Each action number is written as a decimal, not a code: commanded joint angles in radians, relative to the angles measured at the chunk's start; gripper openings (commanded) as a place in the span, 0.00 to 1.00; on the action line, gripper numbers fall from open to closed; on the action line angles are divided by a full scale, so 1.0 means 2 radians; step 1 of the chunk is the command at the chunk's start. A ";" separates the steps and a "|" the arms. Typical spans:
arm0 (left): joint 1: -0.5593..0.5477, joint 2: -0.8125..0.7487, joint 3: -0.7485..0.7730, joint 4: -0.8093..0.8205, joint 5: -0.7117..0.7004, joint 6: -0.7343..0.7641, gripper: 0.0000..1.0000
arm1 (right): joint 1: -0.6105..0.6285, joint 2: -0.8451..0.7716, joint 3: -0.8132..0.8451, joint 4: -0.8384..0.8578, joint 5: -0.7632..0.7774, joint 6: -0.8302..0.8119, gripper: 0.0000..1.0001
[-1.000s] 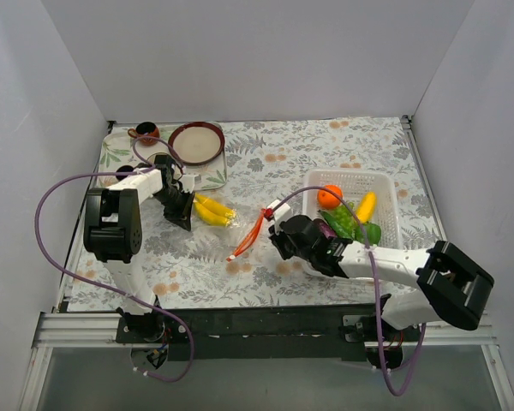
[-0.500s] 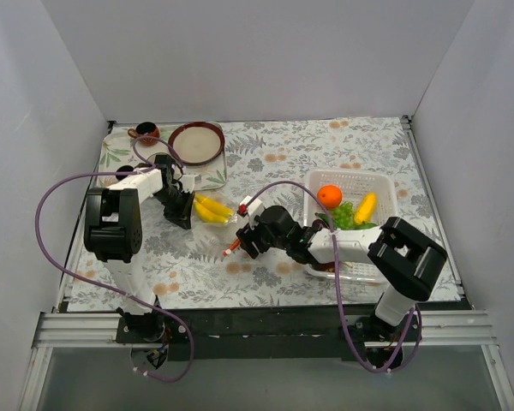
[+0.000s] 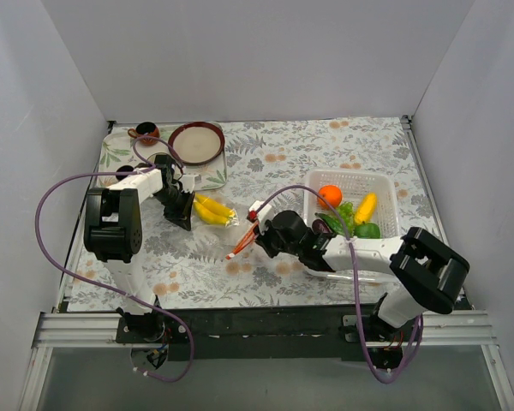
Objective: Open the zip-top bag and remove the fake food
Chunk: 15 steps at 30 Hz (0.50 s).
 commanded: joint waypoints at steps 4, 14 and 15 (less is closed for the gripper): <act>-0.006 0.071 -0.043 0.064 -0.089 0.027 0.00 | -0.001 -0.017 -0.007 0.013 0.024 -0.003 0.04; -0.009 0.069 -0.049 0.063 -0.082 0.023 0.00 | -0.008 0.070 0.046 0.077 -0.013 0.007 0.46; -0.012 0.068 -0.049 0.061 -0.082 0.021 0.00 | -0.009 0.092 0.069 0.078 -0.021 0.008 0.54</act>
